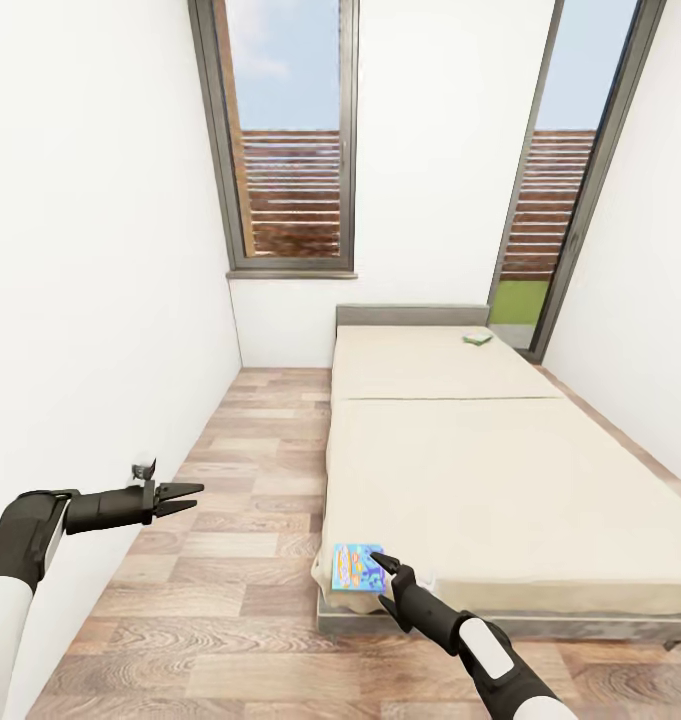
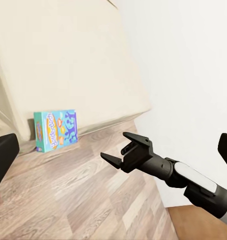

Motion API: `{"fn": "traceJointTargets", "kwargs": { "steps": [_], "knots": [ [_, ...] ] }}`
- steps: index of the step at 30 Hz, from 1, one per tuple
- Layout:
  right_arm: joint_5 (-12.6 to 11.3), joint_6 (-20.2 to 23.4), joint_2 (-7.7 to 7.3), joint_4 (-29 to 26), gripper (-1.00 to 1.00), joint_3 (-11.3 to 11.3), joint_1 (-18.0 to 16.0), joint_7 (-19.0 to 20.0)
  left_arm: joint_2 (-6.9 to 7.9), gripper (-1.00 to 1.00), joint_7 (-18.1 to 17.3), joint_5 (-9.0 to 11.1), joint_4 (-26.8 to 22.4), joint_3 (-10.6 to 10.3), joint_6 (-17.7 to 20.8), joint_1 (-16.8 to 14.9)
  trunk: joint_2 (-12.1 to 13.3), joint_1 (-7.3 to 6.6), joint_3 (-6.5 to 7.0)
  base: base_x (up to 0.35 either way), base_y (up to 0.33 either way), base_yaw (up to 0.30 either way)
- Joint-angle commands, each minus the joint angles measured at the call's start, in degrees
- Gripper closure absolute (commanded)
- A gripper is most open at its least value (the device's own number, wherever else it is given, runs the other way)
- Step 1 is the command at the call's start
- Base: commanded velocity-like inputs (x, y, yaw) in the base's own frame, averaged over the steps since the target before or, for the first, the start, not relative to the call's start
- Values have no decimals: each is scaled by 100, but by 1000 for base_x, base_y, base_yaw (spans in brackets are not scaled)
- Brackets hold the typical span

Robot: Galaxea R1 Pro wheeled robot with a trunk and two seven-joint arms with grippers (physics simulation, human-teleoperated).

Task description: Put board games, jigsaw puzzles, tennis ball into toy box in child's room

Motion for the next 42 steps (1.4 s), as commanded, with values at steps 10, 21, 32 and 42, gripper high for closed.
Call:
{"fn": "traceJointTargets", "kwargs": {
  "steps": [10, 21, 32, 42],
  "knots": [
    [-22, 37, 3, -1, -100, -44, -4, -2, 0, -100, -48, -60, -4, 20, 60, -9, -405, 220, -186, 0, 0, 0],
    [-23, 35, 3, -1, -100, -48, -4, -2, -2, -100, -48, -60, -4, 20, 60, -10, -847, 461, -383, 0, 0, 0],
    [-41, -28, 3, -1, -100, -63, -4, 1, -5, -100, -48, -60, -4, 20, 60, -9, -1288, 703, -581, 0, 0, 0],
    [-56, -23, -3, -1, -100, -82, -4, 7, -7, -100, -48, -60, -4, 20, 59, -10, -1689, 923, -760, 0, 0, 0]
  ]
}}
